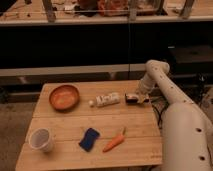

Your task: Place the eraser on the white sponge

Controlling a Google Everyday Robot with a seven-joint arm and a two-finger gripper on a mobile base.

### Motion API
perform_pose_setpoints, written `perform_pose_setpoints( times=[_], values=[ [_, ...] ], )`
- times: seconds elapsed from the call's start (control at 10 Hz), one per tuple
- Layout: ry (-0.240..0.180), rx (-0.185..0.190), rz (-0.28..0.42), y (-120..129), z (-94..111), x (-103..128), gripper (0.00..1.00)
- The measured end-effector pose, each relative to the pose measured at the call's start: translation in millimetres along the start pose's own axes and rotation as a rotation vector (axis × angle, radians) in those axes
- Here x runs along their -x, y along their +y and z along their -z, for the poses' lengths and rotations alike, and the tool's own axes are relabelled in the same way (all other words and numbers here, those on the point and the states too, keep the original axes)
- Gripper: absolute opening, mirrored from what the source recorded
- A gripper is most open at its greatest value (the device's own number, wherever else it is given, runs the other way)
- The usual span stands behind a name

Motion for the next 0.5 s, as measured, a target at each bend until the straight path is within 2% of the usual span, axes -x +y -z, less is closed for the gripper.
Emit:
perform_pose_setpoints(
  times=[0.1,0.2,0.3,0.5],
  values=[
    [0.001,0.0,-0.001,0.8,3.1,-0.8,0.38],
    [0.001,-0.001,-0.001,1.5,5.9,-1.3,0.33],
    [0.001,0.0,0.0,1.4,6.3,-1.1,0.23],
    [0.001,0.003,0.007,0.5,6.4,2.7,0.1]
  ],
)
